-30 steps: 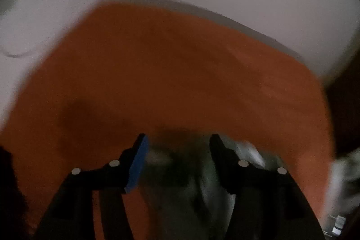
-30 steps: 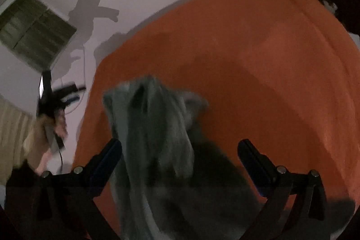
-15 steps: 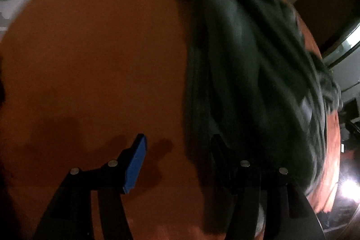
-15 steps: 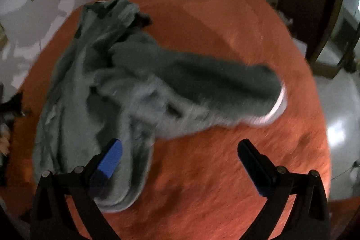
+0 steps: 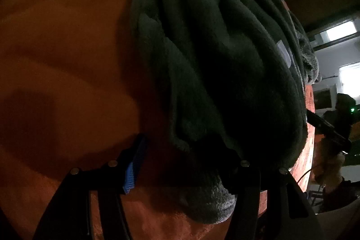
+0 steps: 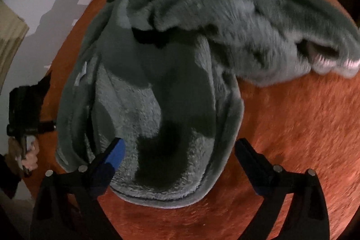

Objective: Fold clothes

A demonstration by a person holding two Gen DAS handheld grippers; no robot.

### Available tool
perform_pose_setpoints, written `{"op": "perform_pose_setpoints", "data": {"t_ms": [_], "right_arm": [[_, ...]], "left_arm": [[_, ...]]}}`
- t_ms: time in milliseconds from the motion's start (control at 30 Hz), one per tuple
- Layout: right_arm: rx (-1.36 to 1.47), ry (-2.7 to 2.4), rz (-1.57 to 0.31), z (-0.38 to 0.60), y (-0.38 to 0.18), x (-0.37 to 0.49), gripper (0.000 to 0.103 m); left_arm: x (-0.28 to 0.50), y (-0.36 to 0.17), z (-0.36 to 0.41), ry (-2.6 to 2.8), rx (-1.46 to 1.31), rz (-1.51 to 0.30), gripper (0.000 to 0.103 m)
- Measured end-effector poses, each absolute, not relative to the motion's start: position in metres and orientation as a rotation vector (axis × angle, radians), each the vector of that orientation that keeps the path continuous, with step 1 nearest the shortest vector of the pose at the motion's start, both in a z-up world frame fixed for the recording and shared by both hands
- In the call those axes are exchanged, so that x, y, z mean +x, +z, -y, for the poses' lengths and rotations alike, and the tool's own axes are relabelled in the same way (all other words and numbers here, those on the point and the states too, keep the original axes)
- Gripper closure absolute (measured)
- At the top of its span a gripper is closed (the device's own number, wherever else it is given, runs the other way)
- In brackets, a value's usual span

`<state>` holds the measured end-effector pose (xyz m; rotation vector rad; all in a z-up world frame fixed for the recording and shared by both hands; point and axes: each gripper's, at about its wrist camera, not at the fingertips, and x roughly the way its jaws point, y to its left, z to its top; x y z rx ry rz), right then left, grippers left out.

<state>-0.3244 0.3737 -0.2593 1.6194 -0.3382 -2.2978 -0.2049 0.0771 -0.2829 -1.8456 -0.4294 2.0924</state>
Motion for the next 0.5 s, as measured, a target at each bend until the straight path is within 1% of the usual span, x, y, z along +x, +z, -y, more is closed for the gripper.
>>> {"op": "perform_pose_setpoints", "data": {"t_ms": [100, 133, 233, 267, 300, 333, 367, 400, 433, 500], "right_arm": [[1.645, -2.306, 0.389, -0.382, -0.266, -0.327, 0.005], [1.654, -2.307, 0.423, -0.387, -0.268, -0.328, 0.005], [1.661, -2.290, 0.594, -0.404, -0.275, -0.331, 0.005], [1.656, -2.279, 0.658, -0.409, -0.278, -0.331, 0.005], [1.647, -2.265, 0.726, -0.415, -0.280, -0.332, 0.008], [1.637, -2.250, 0.796, -0.420, -0.282, -0.333, 0.015], [1.634, -2.235, 0.846, -0.425, -0.284, -0.335, 0.020], [1.634, -2.221, 0.887, -0.429, -0.287, -0.336, 0.029], [1.634, -2.206, 0.928, -0.432, -0.290, -0.337, 0.033], [1.633, -2.174, 1.010, -0.440, -0.296, -0.340, 0.038]], "left_arm": [[-0.201, -0.286, -0.078, 2.058, -1.862, 0.503, 0.043], [-0.199, -0.288, -0.079, 2.024, -1.859, 0.555, 0.043], [-0.195, -0.295, -0.085, 1.949, -1.857, 0.653, 0.043], [-0.194, -0.296, -0.086, 1.953, -1.853, 0.659, 0.046], [-0.192, -0.296, -0.089, 1.979, -1.844, 0.656, 0.055], [-0.190, -0.296, -0.092, 2.004, -1.836, 0.652, 0.090], [-0.190, -0.295, -0.094, 2.025, -1.834, 0.651, 0.095], [-0.188, -0.293, -0.094, 2.059, -1.824, 0.670, 0.095], [-0.186, -0.288, -0.092, 2.106, -1.809, 0.700, 0.095], [-0.184, -0.274, -0.081, 2.222, -1.780, 0.717, 0.096]]}}
